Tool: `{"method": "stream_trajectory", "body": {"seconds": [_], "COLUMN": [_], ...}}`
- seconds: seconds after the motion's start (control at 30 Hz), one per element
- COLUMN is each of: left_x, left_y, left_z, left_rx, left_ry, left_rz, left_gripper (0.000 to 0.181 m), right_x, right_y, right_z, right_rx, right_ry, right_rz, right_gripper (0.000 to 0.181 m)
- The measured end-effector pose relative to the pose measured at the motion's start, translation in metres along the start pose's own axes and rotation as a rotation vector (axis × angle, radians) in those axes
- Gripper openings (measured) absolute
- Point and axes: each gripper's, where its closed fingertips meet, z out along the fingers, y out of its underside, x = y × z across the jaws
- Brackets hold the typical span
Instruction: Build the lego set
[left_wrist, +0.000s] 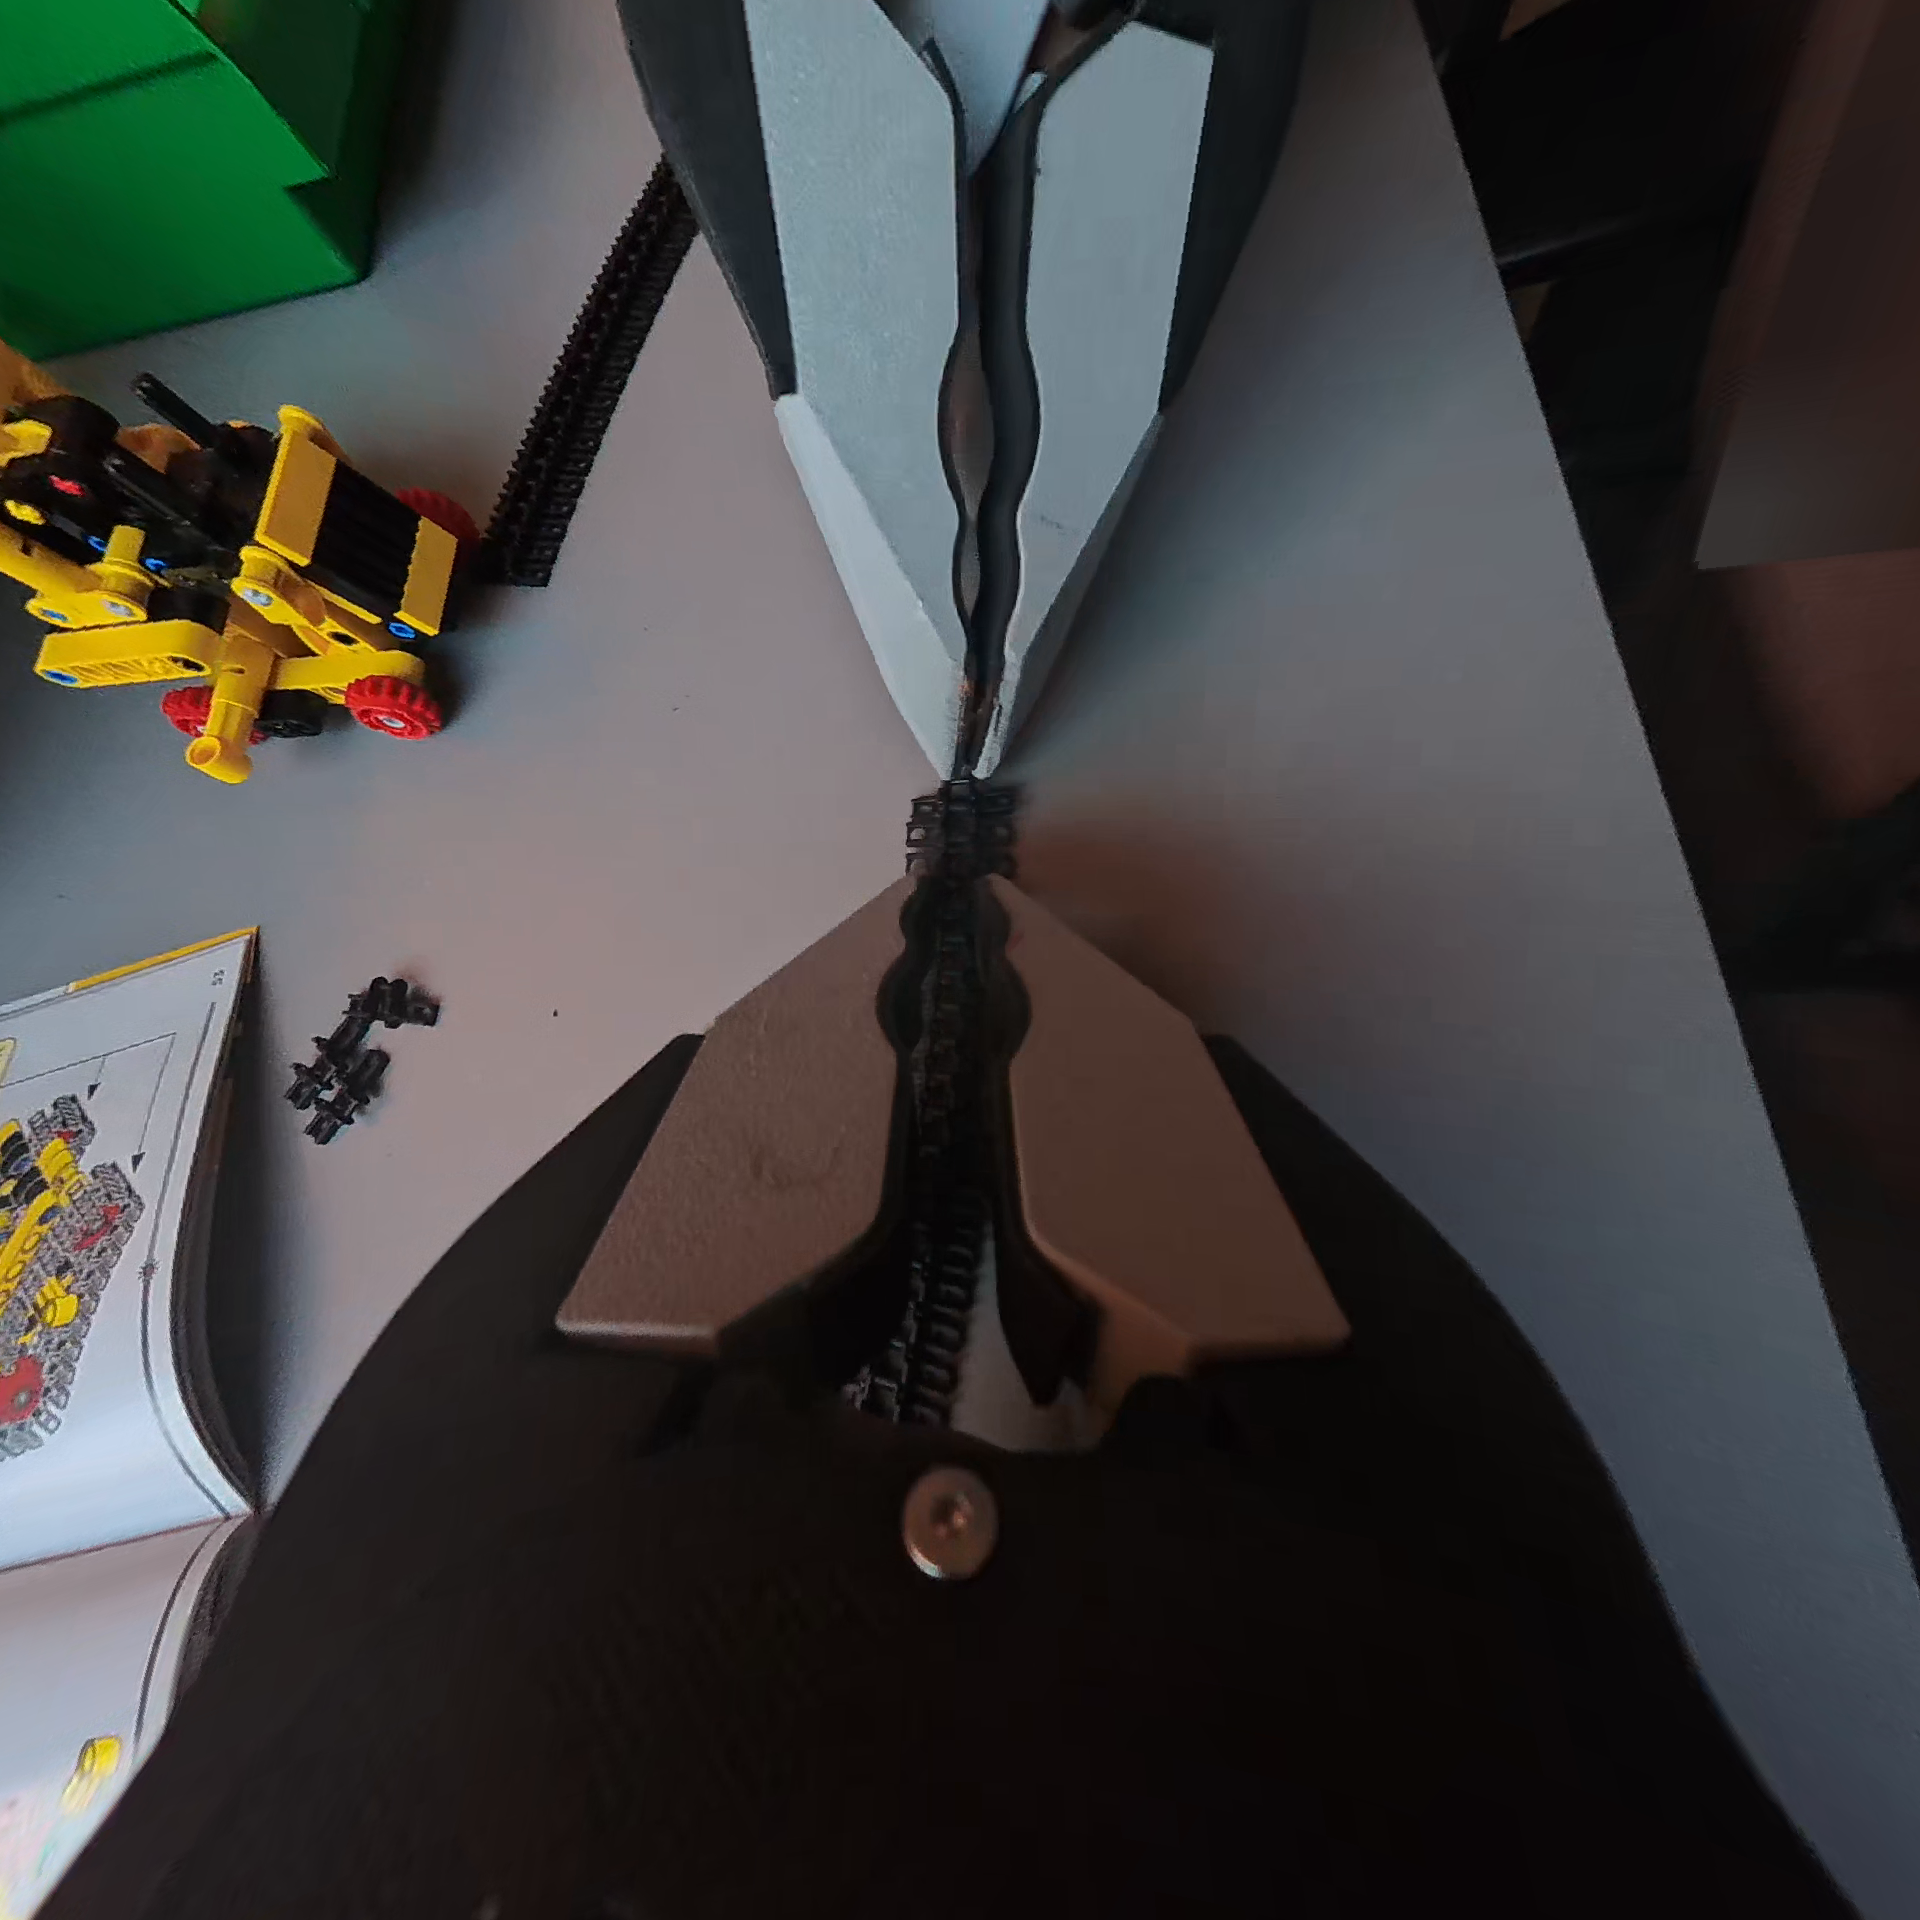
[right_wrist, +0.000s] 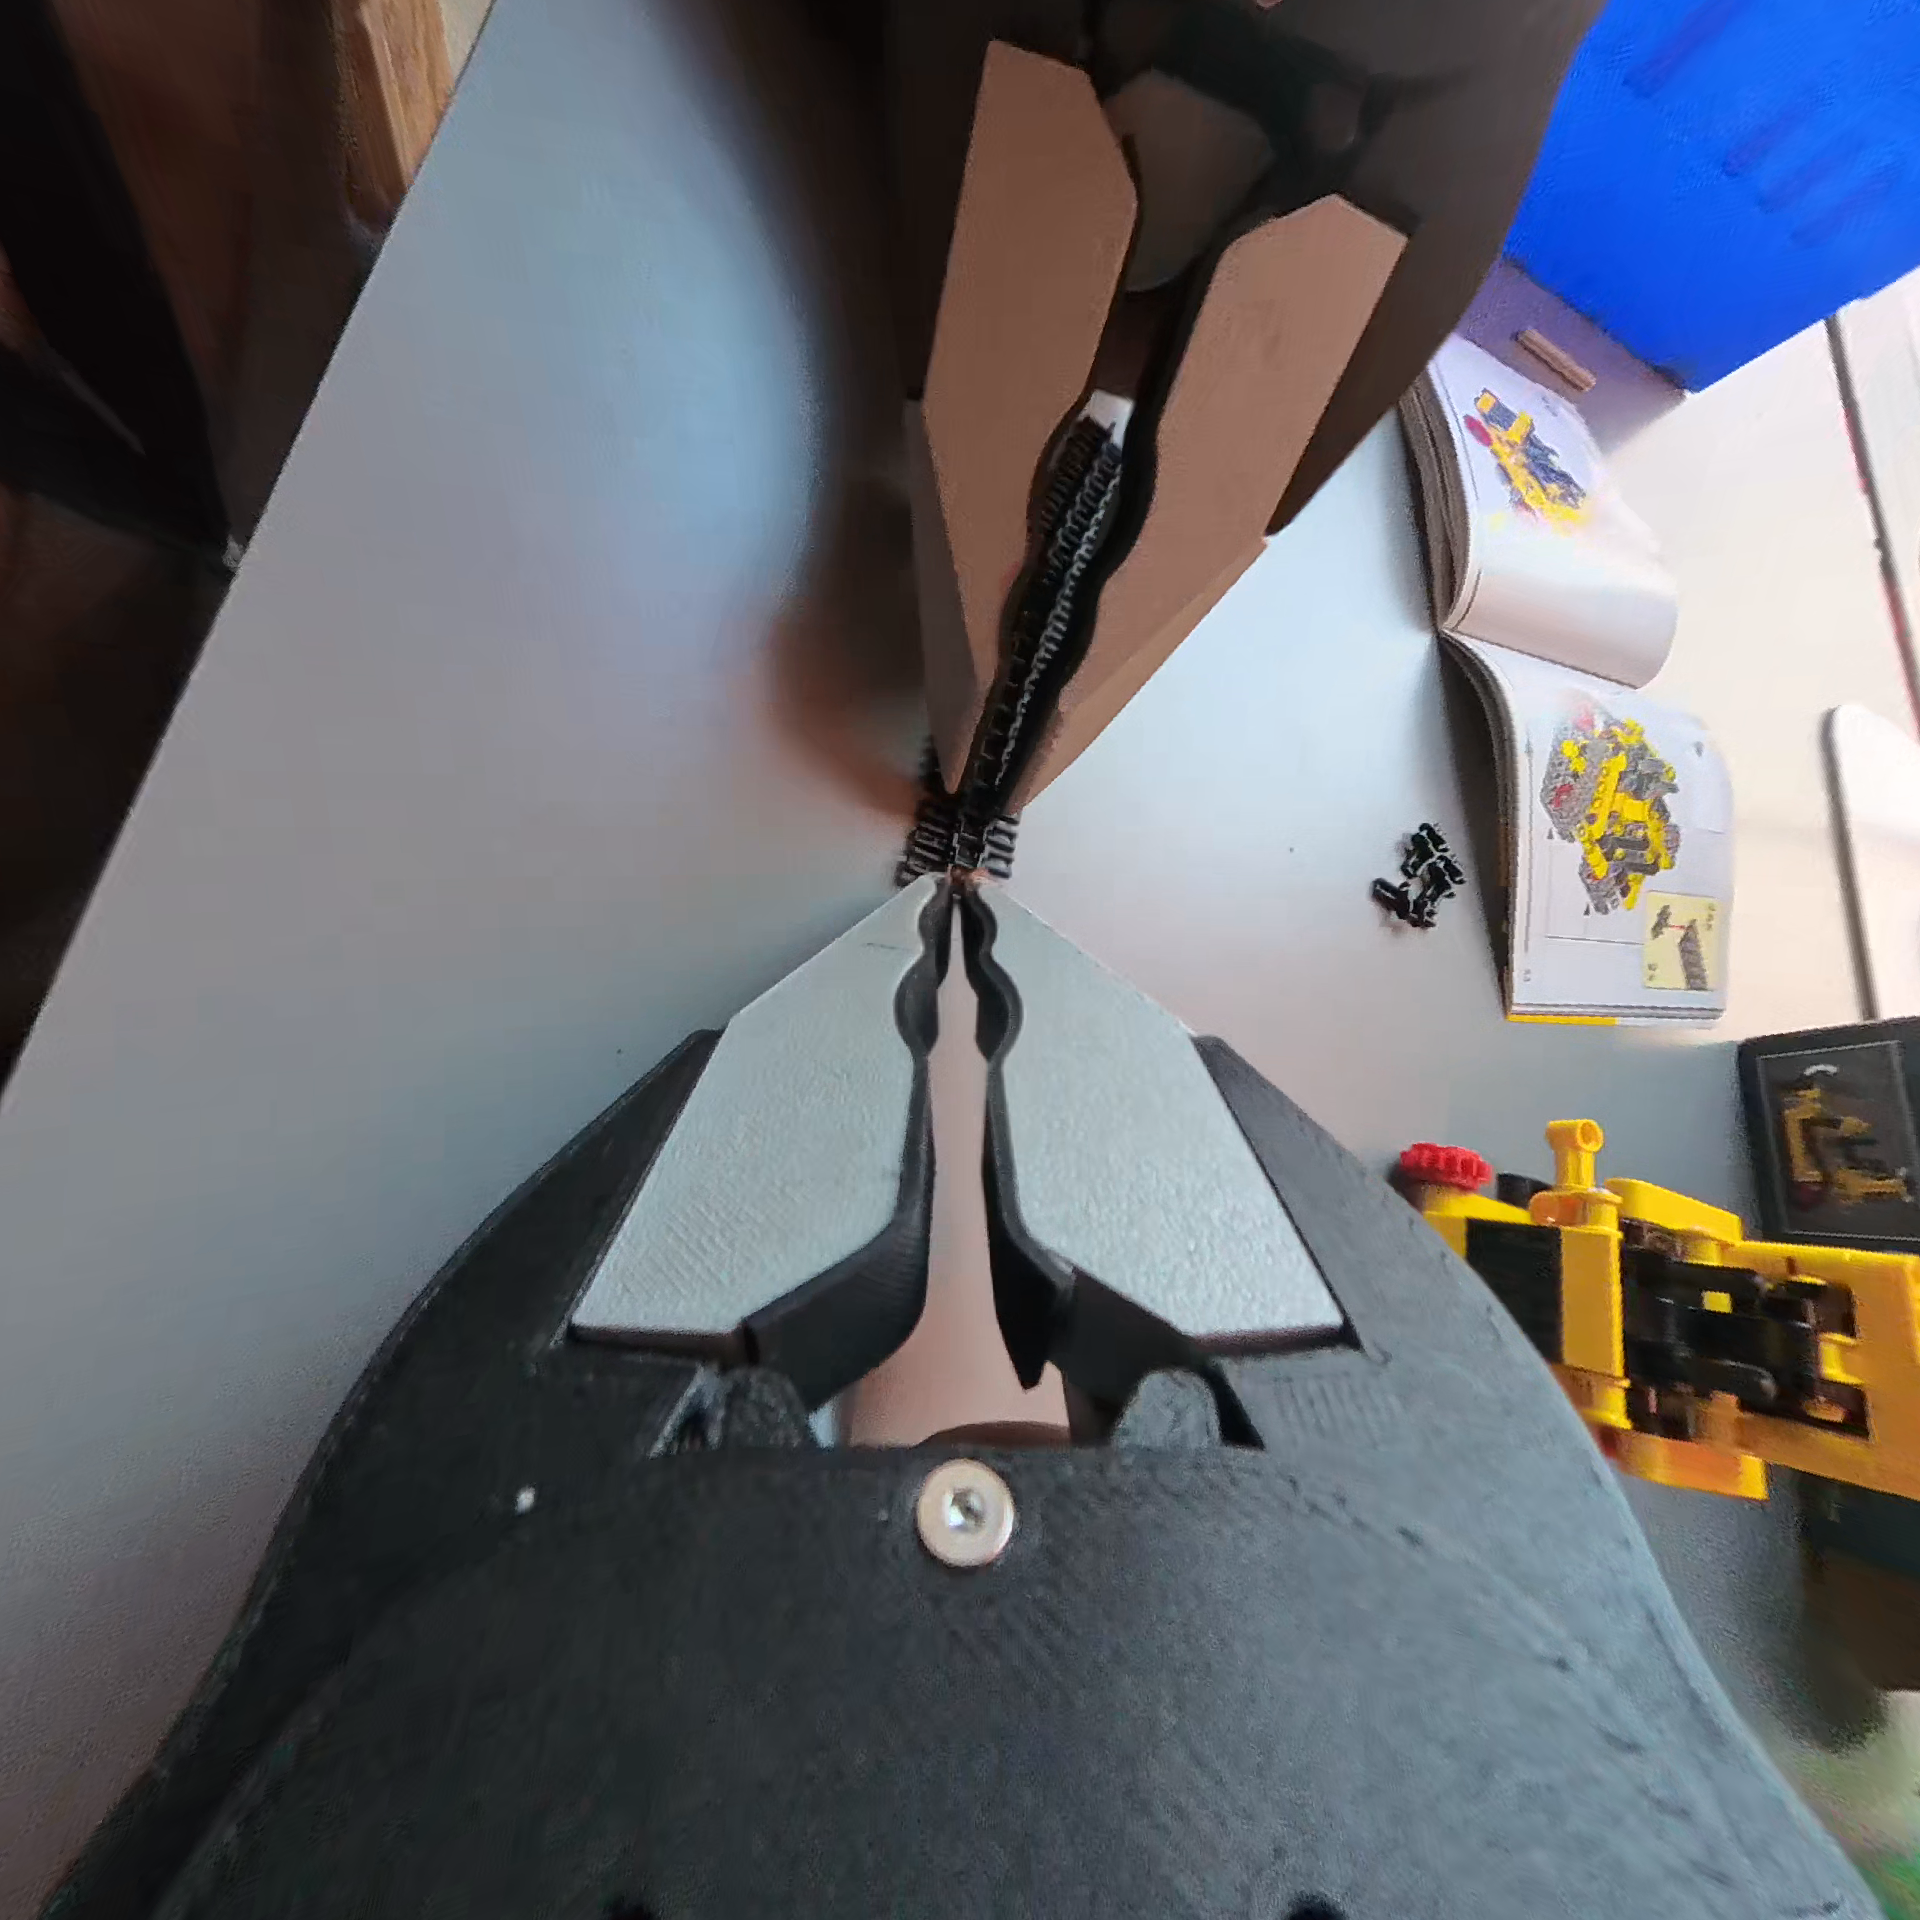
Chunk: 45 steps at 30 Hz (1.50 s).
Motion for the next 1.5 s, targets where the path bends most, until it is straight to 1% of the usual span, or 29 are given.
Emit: {"method": "stream_trajectory", "body": {"seconds": [0.13, 0.2, 0.27, 0.43, 0.6, 0.67, 0.77, 0.83, 1.03, 1.23, 1.37, 1.5], "left_x": [0.0, 0.0, 0.0, 0.001, 0.001, 0.001, 0.001, 0.002, 0.002, 0.003, 0.003, 0.003], "left_y": [0.0, 0.001, 0.001, 0.001, 0.001, 0.001, 0.001, 0.001, 0.0, -0.001, -0.001, 0.0], "left_z": [0.0, 0.0, 0.0, -0.001, 0.0, 0.0, 0.0, 0.0, 0.0, 0.001, 0.001, 0.001], "left_rx": [-0.008, -0.013, -0.017, -0.038, -0.048, -0.05, -0.055, -0.056, -0.051, -0.043, -0.048, -0.05], "left_ry": [0.01, 0.011, 0.015, 0.053, 0.069, 0.07, 0.072, 0.076, 0.087, 0.095, 0.094, 0.102], "left_rz": [-0.011, -0.008, -0.013, -0.049, -0.067, -0.066, -0.067, -0.066, -0.078, -0.086, -0.078, -0.08], "left_gripper": [0.004, 0.004, 0.004, 0.004, 0.004, 0.004, 0.004, 0.004, 0.004, 0.004, 0.004, 0.004], "right_x": [0.008, 0.008, 0.007, 0.002, 0.006, 0.01, 0.008, 0.001, 0.0, 0.0, 0.006, -0.001], "right_y": [-0.004, -0.004, -0.001, -0.002, -0.002, -0.005, -0.012, -0.004, -0.002, -0.001, 0.004, 0.001], "right_z": [0.0, 0.001, 0.002, 0.005, 0.003, 0.001, 0.0, 0.007, 0.006, 0.003, -0.003, -0.002], "right_rx": [0.033, 0.044, 0.022, 0.006, 0.011, 0.027, 0.058, 0.005, 0.015, 0.026, 0.025, 0.025], "right_ry": [-0.037, -0.065, -0.085, -0.093, -0.076, -0.06, -0.085, -0.1, -0.114, -0.158, -0.138, -0.157], "right_rz": [0.163, 0.204, 0.231, 0.198, 0.194, 0.2, 0.217, 0.202, 0.201, 0.245, 0.258, 0.237], "right_gripper": [0.0, 0.0, 0.0, 0.0, 0.0, 0.0, 0.0, 0.0, 0.0, 0.0, 0.0, 0.0]}}
